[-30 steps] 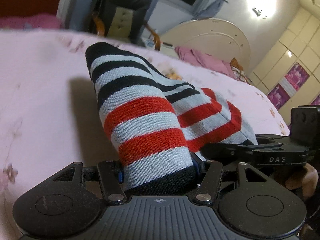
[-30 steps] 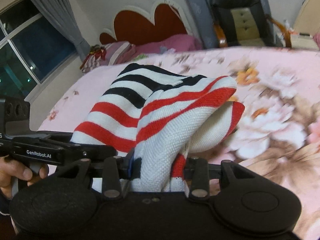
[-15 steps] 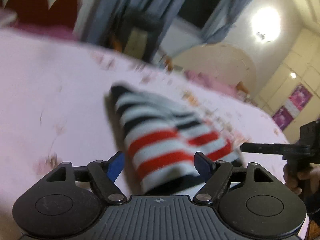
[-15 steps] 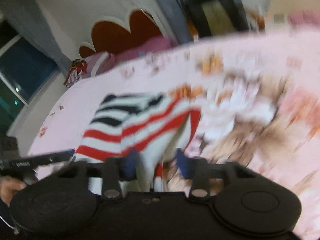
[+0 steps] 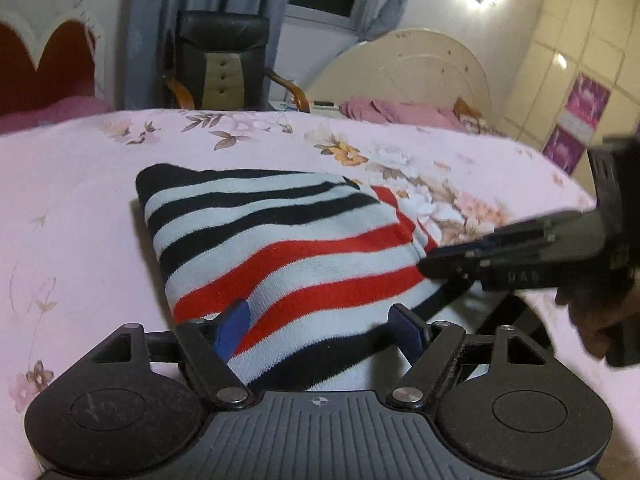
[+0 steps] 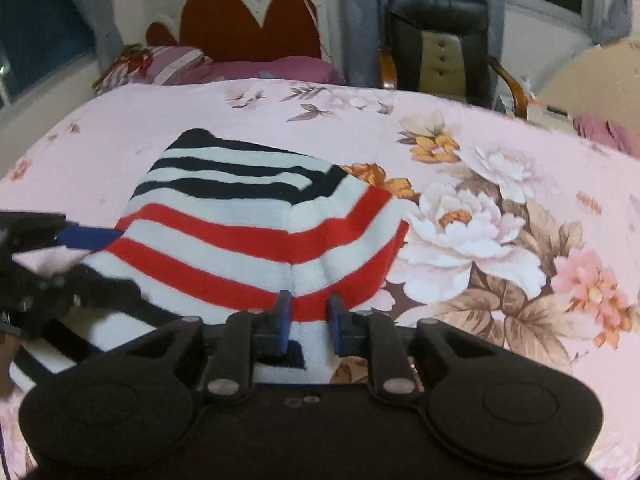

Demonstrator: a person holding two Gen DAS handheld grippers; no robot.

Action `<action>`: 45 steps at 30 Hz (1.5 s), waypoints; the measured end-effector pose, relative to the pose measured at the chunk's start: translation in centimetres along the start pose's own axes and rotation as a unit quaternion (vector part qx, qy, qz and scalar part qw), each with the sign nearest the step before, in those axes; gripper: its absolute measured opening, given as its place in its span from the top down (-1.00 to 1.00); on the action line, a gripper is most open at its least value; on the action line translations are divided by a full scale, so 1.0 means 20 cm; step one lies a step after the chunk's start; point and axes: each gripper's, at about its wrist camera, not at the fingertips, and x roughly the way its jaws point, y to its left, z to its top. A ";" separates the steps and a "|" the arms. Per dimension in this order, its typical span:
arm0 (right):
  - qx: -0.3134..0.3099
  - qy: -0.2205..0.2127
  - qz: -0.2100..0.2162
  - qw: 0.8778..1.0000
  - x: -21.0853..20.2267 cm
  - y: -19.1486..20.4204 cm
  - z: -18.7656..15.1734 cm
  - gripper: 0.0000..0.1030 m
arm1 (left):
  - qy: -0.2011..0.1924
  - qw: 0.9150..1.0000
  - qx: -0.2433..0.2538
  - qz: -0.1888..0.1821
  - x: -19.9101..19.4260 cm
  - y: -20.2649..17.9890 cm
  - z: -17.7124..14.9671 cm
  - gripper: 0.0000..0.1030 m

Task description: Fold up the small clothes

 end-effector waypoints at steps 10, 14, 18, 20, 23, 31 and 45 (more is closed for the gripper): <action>-0.028 -0.049 0.020 0.998 -0.40 0.09 -0.08 0.60 | -0.034 0.998 0.003 0.053 -0.44 0.02 -0.22 -0.47; -0.115 -0.035 0.016 0.993 -0.44 0.20 -0.24 0.65 | -0.018 0.997 -0.032 0.063 -0.43 0.05 -0.35 -0.47; -0.157 0.002 -0.037 0.987 -0.36 0.21 -0.35 0.67 | -0.012 0.997 -0.046 0.069 -0.39 0.03 -0.40 -0.47; -0.128 0.008 -0.032 0.991 -0.35 0.17 -0.37 0.67 | -0.014 0.996 -0.038 0.078 -0.38 0.01 -0.41 -0.47; -0.106 0.000 -0.035 0.994 -0.33 0.16 -0.41 0.65 | -0.022 0.995 -0.030 0.092 -0.40 0.00 -0.43 -0.47; 0.012 -0.058 -0.052 0.997 -0.65 0.14 -0.45 -0.70 | -0.069 0.987 -0.028 0.141 -0.72 -0.26 -0.41 -1.00; 0.035 -0.119 -0.092 0.988 -1.43 0.38 -0.80 -0.77 | -0.131 0.981 -0.023 0.140 -1.33 -0.87 -0.56 -1.00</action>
